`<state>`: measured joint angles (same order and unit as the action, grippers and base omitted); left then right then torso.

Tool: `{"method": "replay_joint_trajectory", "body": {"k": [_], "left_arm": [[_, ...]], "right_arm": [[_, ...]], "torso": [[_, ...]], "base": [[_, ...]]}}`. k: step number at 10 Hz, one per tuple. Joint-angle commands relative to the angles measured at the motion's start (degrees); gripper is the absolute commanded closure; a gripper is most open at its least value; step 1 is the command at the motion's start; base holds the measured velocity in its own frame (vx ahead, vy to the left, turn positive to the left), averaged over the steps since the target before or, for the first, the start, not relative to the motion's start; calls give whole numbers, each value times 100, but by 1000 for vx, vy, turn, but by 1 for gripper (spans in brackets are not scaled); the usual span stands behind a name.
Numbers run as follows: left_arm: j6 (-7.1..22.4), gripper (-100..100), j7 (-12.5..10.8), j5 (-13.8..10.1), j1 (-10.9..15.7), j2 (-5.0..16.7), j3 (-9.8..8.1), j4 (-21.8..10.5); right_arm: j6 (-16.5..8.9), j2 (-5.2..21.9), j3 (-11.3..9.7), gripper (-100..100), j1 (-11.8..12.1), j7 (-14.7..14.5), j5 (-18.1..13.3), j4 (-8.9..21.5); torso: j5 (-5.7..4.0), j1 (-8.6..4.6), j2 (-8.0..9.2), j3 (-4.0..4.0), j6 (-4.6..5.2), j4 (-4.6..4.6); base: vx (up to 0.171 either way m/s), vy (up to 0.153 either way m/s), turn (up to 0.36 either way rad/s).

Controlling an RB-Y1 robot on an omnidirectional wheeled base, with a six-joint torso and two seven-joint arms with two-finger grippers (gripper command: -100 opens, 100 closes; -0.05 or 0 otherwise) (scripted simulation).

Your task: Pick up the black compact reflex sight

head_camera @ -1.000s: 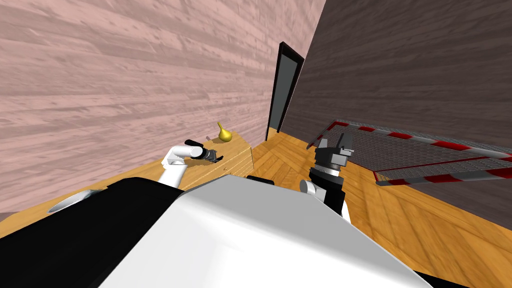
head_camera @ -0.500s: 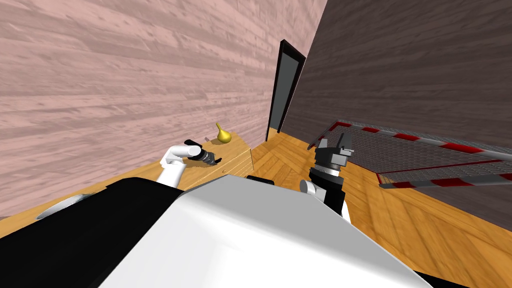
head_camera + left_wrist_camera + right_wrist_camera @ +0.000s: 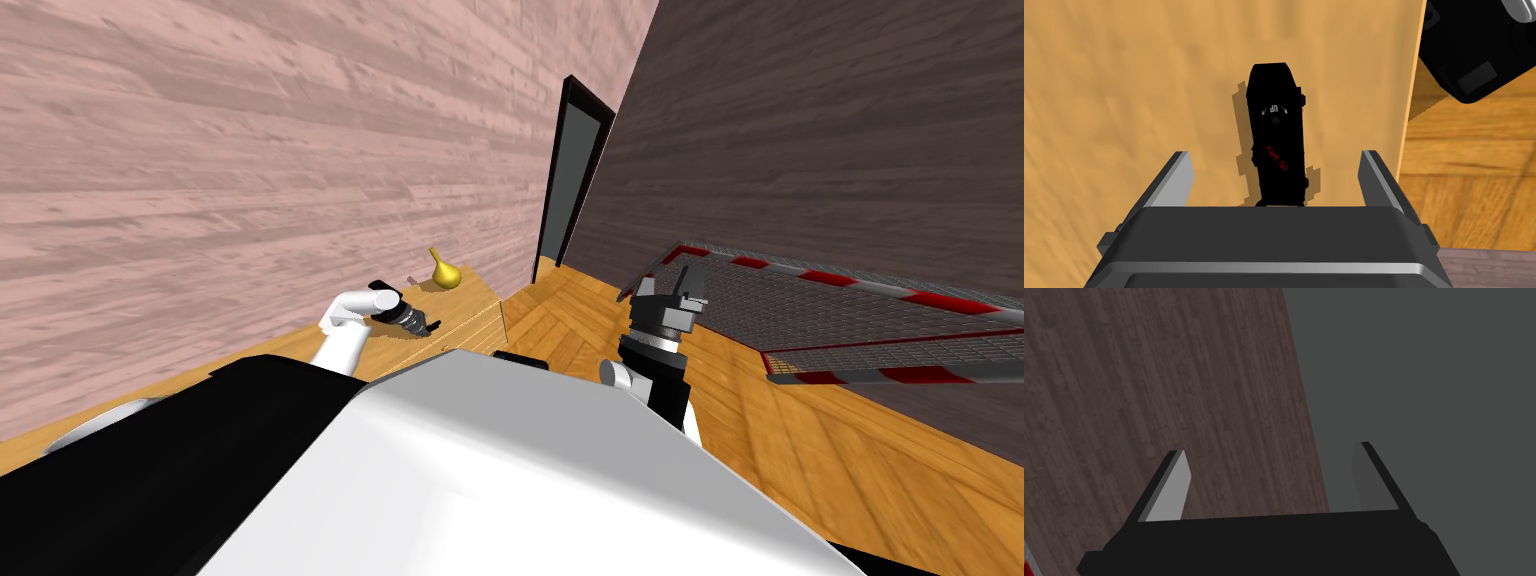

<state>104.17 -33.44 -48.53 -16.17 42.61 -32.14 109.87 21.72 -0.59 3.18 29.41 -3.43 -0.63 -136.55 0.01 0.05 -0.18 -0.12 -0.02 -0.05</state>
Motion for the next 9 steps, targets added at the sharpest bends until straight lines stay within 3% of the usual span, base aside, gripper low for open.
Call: {"method": "replay_joint_trajectory", "body": {"k": [1,3,4,5,8,9], "left_arm": [[230,-100,-110,-45,28,12,-22,-121],[265,-100,-120,-63,42,31,-35,-134],[289,0,-132,-65,42,31,-37,-138],[120,-100,-51,34,55,-23,46,-299],[-130,-100,68,182,73,-103,169,-540],[-56,-100,37,142,74,-77,135,-492]], "right_arm": [[0,0,0,0,0,0,0,0],[0,0,0,0,0,0,0,0],[0,0,0,0,-1,0,0,0],[0,0,0,0,-1,0,0,0],[0,0,0,0,-1,0,0,0],[0,0,0,0,-1,0,0,0]], "torso": [[0,0,0,0,0,0],[1,2,2,1,0,0],[0,-1,11,6,1,2],[0,-2,18,10,0,4],[-1,-5,28,16,0,6],[0,-6,28,16,0,6]], "base": [[65,22,18],[37,5,5],[0,0,0],[-4,-6,-23],[-12,-9,-18],[0,0,0]]}}
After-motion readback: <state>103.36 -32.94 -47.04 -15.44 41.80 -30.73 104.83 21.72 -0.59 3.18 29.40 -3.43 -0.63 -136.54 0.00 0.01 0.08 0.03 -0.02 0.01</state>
